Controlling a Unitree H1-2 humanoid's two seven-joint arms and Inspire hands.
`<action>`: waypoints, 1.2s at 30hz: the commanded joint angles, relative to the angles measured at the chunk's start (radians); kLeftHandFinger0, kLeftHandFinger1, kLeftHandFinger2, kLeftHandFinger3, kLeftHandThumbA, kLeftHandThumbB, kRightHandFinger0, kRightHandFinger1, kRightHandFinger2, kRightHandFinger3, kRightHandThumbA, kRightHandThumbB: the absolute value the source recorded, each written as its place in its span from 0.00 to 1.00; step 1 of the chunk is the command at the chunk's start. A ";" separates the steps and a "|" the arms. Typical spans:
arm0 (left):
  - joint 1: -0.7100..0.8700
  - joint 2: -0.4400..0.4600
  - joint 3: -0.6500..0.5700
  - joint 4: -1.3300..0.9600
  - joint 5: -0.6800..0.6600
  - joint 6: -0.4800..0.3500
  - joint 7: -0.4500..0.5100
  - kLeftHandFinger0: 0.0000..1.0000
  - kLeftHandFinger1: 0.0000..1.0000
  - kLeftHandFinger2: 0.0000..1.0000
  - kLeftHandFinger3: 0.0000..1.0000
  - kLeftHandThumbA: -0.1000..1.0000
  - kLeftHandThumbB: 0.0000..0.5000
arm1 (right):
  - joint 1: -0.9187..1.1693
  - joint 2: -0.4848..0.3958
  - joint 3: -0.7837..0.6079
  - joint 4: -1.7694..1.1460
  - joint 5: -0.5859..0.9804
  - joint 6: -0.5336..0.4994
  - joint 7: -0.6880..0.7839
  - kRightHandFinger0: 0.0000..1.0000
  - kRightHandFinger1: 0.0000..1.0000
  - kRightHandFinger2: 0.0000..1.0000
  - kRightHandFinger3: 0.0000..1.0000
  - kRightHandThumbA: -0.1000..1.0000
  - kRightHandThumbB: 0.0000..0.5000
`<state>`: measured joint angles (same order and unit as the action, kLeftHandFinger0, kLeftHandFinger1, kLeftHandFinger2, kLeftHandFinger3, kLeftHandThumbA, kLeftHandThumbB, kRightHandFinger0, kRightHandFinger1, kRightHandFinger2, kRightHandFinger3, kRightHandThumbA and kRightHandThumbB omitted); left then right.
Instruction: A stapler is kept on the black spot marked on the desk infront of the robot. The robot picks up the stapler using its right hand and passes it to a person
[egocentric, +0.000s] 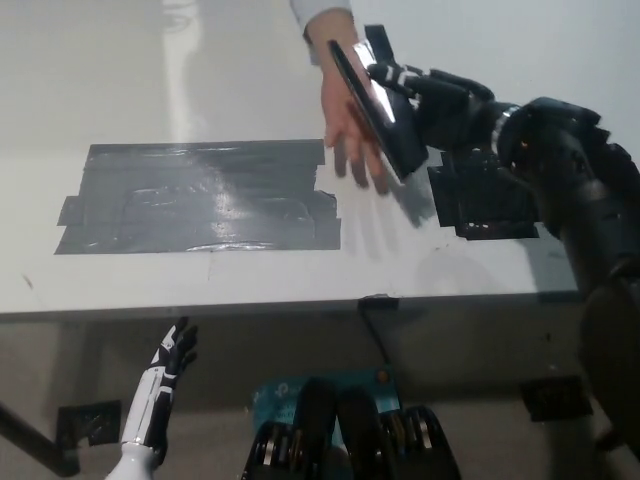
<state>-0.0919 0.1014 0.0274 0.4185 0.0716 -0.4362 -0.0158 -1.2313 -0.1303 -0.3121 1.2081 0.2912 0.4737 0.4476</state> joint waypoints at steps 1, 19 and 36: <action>-0.005 0.003 0.000 -0.031 0.001 -0.034 0.015 1.00 1.00 1.00 1.00 1.00 1.00 | -0.149 -0.007 0.003 -0.014 0.059 -0.004 -0.059 0.00 0.00 0.00 0.08 0.74 0.01; -0.005 0.000 -0.004 -0.043 0.004 -0.034 0.012 1.00 1.00 1.00 1.00 1.00 1.00 | -0.290 0.038 0.170 0.094 -0.147 -0.202 -0.374 0.00 0.00 0.33 0.57 0.44 0.00; -0.017 0.003 -0.009 -0.056 0.000 -0.034 0.009 1.00 1.00 1.00 1.00 1.00 1.00 | -0.182 0.072 0.675 0.125 -0.487 -0.466 -0.360 1.00 1.00 1.00 1.00 1.00 1.00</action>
<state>-0.0922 0.1001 0.0229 0.4075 0.0732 -0.4360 -0.0161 -1.3858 -0.0291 0.2724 1.3339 -0.0625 0.1790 0.0277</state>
